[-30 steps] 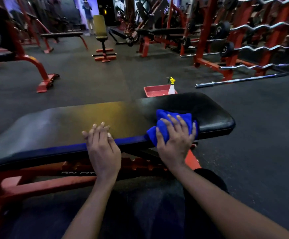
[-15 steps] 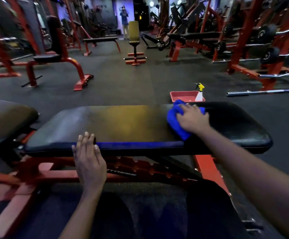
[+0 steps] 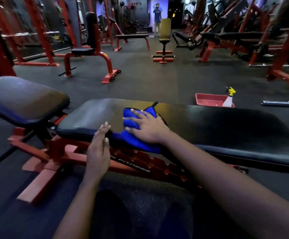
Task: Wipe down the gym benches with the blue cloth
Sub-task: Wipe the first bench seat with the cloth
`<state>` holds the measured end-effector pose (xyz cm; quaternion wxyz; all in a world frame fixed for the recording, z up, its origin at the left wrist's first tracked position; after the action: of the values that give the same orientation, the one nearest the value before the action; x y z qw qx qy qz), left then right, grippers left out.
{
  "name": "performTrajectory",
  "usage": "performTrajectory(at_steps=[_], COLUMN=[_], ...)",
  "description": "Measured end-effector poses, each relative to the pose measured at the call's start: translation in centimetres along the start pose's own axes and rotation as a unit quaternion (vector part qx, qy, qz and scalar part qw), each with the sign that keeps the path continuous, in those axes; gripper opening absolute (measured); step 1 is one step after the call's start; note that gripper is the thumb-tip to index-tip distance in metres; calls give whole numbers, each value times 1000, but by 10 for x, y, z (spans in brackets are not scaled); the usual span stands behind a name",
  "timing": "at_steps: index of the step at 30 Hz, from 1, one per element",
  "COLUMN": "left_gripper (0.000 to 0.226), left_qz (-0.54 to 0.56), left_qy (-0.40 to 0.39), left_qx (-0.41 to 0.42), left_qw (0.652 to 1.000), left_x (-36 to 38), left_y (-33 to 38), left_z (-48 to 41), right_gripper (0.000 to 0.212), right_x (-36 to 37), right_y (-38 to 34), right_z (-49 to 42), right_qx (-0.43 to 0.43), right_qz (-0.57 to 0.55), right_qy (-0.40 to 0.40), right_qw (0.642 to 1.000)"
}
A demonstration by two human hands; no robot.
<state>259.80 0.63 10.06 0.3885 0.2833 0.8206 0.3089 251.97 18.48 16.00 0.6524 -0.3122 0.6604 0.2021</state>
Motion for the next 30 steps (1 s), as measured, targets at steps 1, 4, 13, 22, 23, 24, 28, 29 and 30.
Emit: performTrajectory(at_steps=[1,4,13,22,23,24,28,29,30], left_gripper=[39,35,39,37,36,35,35,35,36], left_qz=[2,-19,-47,-62,-59,-56,-36,-38,-37], left_qy=[14,79,116,179,180,176,138,134,131], left_qx=[-6,-70,-173,-244,-249,-254,-266,-269,-270], left_qw=[1000,994,977,951,950,949,953,953,953], left_x=[-6,-18,-68,-121,-121,-120,-110,-109,-108], left_y=[-2,-11,-38,-71,-73,-75,-82,-83,-83], left_z=[1,1,3,34,35,36,33,32,30], right_gripper=[62,75,72,63,65,67,72,70,67], right_x=[1,8,35,46,45,43,37,38,38], right_y=[-3,10,-21,-138,-136,-131,-94,-86,-81], right_z=[22,84,44,-97,-94,-86,-30,-18,-10], right_qx=[-29,-77,-79,-136,-146,-160,-156,-144,-135], right_qz=[30,124,183,178,172,164,167,170,175], right_qy=[20,77,120,70,66,67,82,82,83], right_qw=[999,986,972,972,972,971,970,971,972])
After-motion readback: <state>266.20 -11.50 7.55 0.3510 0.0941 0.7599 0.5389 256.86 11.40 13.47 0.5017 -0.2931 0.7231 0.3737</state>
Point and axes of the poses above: each hand's wrist, its own z-axis away from the middle knuckle, its own x-axis out of the palm, y = z × x, the point moved 3 cm from there along -z, towards the middle knuckle, and after that the axes turned 11 degrees about -x, right-handed, at the moved point
